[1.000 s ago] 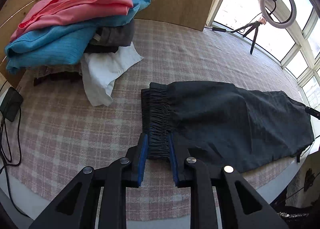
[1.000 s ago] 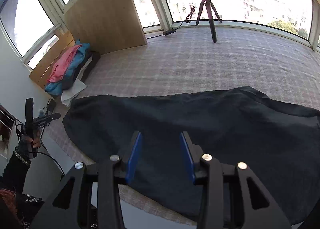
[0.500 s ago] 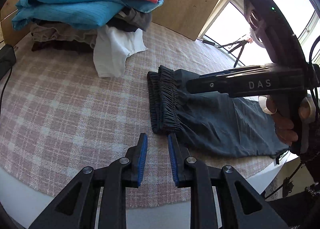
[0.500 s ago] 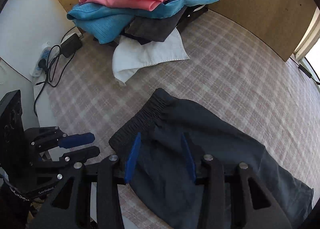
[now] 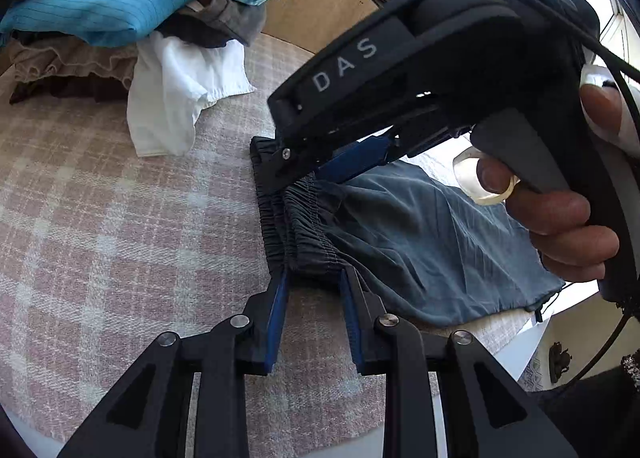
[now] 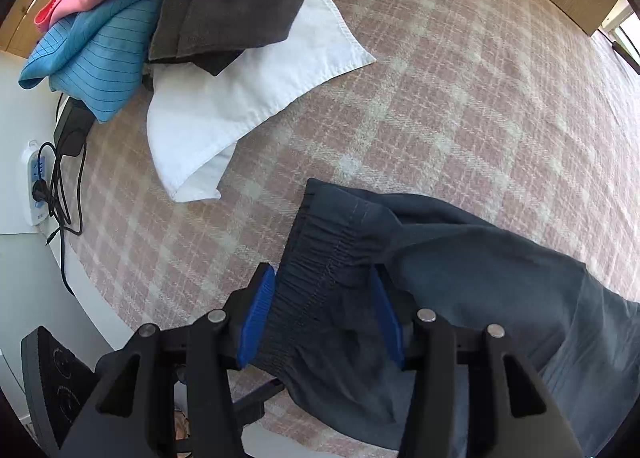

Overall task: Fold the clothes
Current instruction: 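Pinch the waistband with the left gripper while the right gripper grasps the waistband beside it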

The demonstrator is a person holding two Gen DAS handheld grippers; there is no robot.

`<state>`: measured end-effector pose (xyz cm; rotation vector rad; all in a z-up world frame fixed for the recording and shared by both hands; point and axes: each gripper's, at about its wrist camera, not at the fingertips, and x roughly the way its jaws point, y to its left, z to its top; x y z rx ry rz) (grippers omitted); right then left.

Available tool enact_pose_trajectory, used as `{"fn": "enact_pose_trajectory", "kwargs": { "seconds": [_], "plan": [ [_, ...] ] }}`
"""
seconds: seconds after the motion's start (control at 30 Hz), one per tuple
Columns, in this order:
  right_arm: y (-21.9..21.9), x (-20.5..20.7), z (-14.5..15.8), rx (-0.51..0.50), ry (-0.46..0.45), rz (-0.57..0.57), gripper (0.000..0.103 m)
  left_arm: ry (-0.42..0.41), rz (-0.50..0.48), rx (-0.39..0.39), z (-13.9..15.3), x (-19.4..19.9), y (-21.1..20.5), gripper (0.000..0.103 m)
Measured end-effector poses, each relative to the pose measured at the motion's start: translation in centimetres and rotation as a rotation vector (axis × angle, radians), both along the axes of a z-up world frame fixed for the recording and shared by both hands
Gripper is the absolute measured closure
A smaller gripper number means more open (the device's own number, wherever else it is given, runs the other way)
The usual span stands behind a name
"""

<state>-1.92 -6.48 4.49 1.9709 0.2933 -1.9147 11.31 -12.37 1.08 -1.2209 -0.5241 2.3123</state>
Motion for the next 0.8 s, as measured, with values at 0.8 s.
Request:
{"fn": "enact_pose_trajectory", "kwargs": {
  "seconds": [0.8],
  "plan": [
    [5.2, 1.4, 1.5, -0.172, -0.029, -0.11, 0.082, -0.042, 0.036, -0.024, 0.4, -0.9, 1.2, 0.051]
  ]
}}
